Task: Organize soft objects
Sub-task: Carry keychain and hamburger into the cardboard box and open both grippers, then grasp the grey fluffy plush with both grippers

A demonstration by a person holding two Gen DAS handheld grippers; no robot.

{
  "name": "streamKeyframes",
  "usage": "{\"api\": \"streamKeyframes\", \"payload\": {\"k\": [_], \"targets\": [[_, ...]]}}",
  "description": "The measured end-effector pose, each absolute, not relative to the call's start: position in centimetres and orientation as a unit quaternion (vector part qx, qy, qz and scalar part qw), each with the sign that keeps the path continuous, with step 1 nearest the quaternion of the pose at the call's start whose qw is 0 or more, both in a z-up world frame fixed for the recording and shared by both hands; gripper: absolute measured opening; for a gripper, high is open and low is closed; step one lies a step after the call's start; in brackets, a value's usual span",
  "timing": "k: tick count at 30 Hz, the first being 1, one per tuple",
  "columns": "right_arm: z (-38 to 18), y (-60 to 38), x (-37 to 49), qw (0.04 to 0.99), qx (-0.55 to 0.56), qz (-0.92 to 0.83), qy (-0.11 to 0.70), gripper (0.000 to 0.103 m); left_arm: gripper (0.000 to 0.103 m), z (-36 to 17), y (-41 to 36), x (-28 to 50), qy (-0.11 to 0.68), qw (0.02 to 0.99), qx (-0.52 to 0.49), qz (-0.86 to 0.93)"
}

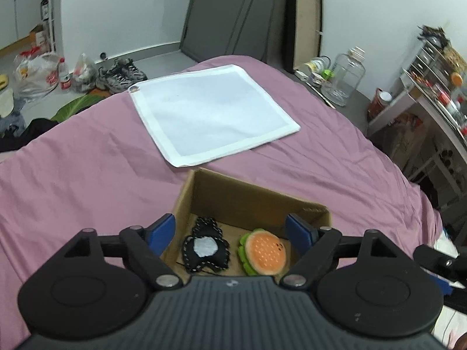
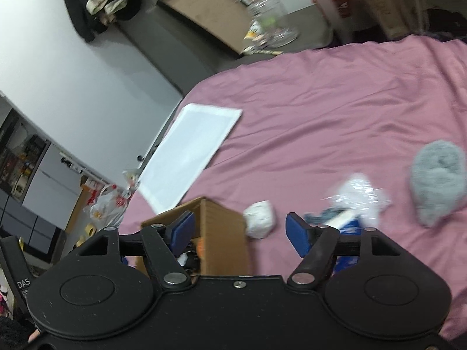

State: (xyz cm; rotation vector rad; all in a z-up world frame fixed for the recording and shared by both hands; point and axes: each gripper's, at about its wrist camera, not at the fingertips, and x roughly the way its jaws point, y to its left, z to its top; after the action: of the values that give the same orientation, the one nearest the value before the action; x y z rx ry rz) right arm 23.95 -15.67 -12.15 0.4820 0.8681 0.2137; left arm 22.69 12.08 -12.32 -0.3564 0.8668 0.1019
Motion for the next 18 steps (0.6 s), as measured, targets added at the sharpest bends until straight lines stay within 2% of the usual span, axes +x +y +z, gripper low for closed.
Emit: {"api": "streamKeyframes", "payload": {"k": [18], "targets": [[-10.9,-26.2,20.8,0.882,0.259,0.057,0.390,0.083,0.083,-8.5,5.5,20.0,0.417,0.900,-0.122,0.030]]}}
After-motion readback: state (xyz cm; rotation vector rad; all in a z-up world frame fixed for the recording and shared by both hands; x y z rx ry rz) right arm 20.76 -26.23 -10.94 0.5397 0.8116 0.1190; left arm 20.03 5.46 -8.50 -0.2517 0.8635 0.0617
